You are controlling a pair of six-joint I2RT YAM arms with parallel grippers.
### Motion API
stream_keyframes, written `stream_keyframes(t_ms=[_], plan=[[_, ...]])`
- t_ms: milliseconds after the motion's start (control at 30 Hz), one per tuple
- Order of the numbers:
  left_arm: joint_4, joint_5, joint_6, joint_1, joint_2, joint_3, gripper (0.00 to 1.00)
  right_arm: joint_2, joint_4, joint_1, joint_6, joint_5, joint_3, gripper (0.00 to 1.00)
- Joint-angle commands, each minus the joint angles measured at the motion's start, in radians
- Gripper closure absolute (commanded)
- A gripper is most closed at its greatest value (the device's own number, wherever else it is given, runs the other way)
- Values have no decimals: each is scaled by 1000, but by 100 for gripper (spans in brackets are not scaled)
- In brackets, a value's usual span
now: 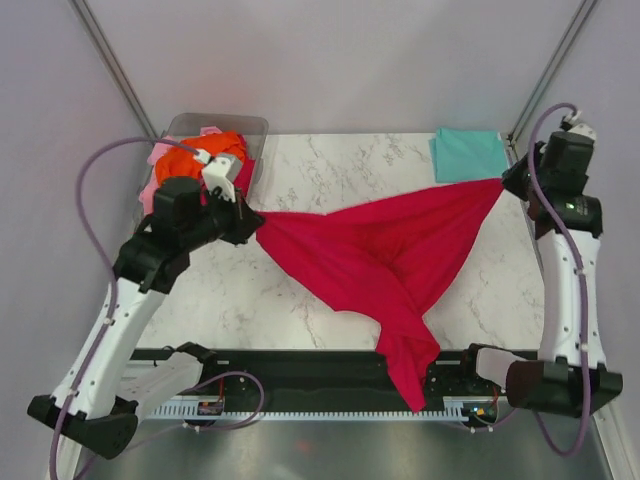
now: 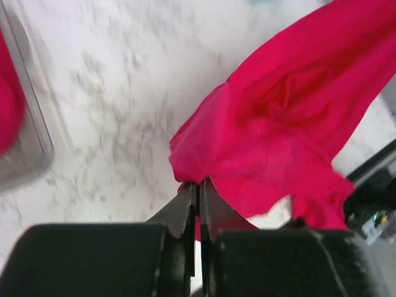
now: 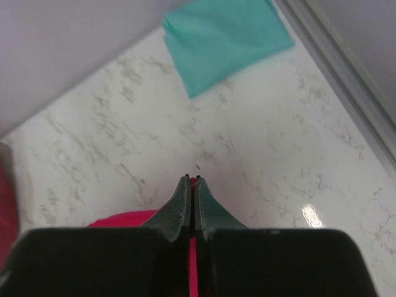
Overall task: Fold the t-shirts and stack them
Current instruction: Flatten the tshirt out
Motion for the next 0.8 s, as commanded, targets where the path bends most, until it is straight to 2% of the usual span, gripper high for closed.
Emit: stream_keyframes(t_ms=[0, 133, 267, 500, 667, 767], plan=[[-3, -50, 93, -3, -58, 219, 98, -150, -138, -2, -26, -22, 197, 100], [14, -1, 154, -3, -87, 397, 98, -271, -168, 0, -35, -63, 306, 100], [26, 85, 277, -3, -110, 562, 98, -391, -165, 8, -58, -30, 398, 100], [46, 206, 383, -6, -156, 818, 98, -548, -176, 46, -40, 177, 620, 100], [170, 342, 403, -4, -211, 800, 98, -592, -141, 100, -63, 288, 677, 100], [212, 337, 432, -4, -168, 817, 98, -528, -145, 132, -90, 341, 712, 100]])
